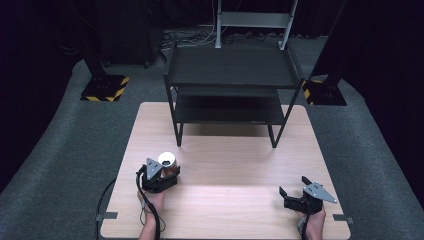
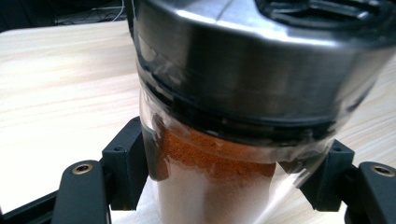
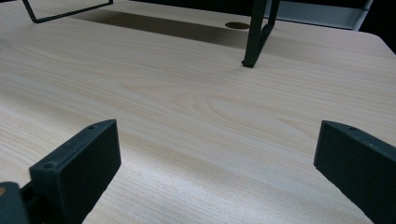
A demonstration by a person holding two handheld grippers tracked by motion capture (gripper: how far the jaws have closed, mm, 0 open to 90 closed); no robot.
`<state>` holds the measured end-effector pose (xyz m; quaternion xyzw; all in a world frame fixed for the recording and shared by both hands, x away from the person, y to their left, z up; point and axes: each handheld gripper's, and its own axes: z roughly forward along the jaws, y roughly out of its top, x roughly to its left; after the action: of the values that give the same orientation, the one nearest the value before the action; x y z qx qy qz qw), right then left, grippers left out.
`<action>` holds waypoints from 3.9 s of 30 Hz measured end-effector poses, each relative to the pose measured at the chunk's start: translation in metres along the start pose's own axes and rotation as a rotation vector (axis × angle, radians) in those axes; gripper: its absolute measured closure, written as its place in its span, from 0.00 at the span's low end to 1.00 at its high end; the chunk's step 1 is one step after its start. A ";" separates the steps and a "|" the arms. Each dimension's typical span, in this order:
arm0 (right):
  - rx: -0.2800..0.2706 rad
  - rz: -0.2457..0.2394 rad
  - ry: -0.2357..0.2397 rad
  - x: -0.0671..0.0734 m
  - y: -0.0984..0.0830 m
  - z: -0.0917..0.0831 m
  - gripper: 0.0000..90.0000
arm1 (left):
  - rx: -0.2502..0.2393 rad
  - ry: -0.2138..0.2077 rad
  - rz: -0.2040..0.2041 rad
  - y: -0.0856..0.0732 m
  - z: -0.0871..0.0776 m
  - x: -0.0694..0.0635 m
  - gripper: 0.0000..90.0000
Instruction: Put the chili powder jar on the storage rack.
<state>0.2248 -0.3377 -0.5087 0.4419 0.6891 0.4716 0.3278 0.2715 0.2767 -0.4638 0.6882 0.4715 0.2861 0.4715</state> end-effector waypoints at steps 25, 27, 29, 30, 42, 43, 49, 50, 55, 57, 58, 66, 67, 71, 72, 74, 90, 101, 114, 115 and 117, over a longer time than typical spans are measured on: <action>0.002 0.008 -0.002 0.000 0.000 0.000 0.00 | -0.027 -0.048 0.057 0.023 -0.002 -0.006 0.33; 0.001 0.008 -0.003 0.000 0.000 0.000 0.00 | -0.026 -0.051 0.059 0.024 -0.002 -0.007 0.33; 0.000 0.009 -0.003 0.000 0.000 0.000 0.00 | -0.026 -0.054 0.061 0.025 -0.001 -0.007 0.33; 0.000 0.009 -0.003 0.000 0.000 0.000 0.00 | -0.027 -0.056 0.065 0.026 -0.001 -0.007 0.33; 0.005 0.004 -0.005 0.001 0.001 0.000 0.00 | -0.038 -0.080 0.105 0.041 0.004 -0.011 0.33; 0.004 0.005 -0.003 0.000 0.000 0.000 0.00 | -0.038 -0.084 0.109 0.042 0.005 -0.011 0.33; 0.004 0.004 -0.003 0.000 0.000 0.000 0.00 | -0.042 -0.098 0.117 0.047 0.008 -0.012 0.33; 0.005 0.005 -0.003 0.000 0.001 0.000 0.00 | -0.043 -0.103 0.115 0.048 0.008 -0.012 0.33; 0.005 0.004 -0.003 0.000 0.001 0.000 0.00 | -0.042 -0.108 0.134 0.055 0.010 -0.013 0.33; 0.006 0.003 -0.003 0.000 0.001 0.000 0.00 | -0.046 -0.107 0.140 0.056 0.011 -0.013 0.33; 0.005 0.004 -0.004 0.000 0.001 0.000 0.00 | -0.047 -0.108 0.138 0.057 0.011 -0.014 0.33; 0.006 0.003 -0.002 0.000 0.001 0.000 0.00 | -0.049 -0.118 0.157 0.065 0.016 -0.016 0.33; 0.007 0.002 -0.003 0.000 0.001 0.000 0.00 | -0.052 -0.119 0.157 0.065 0.016 -0.016 0.33; 0.010 0.000 -0.005 0.001 0.001 0.000 0.00 | -0.058 -0.126 0.169 0.071 0.019 -0.018 0.33; 0.010 0.000 -0.004 0.001 0.001 0.000 0.00 | -0.060 -0.127 0.172 0.073 0.019 -0.018 0.33; 0.011 0.001 -0.005 0.001 0.001 0.000 0.00 | -0.065 -0.129 0.175 0.076 0.020 -0.019 0.33; 0.014 -0.003 -0.007 0.001 0.002 0.001 0.00 | -0.094 -0.160 0.226 0.104 0.032 -0.026 0.33; 0.015 -0.004 -0.007 0.001 0.002 0.001 0.00 | -0.104 -0.168 0.251 0.119 0.040 -0.031 0.33; 0.014 -0.002 -0.008 0.001 0.002 0.001 0.00 | -0.114 -0.183 0.280 0.135 0.049 -0.036 0.33; 0.014 -0.002 -0.008 0.001 0.002 0.001 0.00 | -0.114 -0.183 0.280 0.135 0.049 -0.036 0.33; 0.013 -0.001 -0.007 0.001 0.002 0.001 0.00 | -0.115 -0.185 0.281 0.138 0.051 -0.037 0.33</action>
<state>0.2252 -0.3360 -0.5074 0.4452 0.6913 0.4652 0.3278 0.3524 0.2079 -0.3548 0.7425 0.3081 0.3109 0.5071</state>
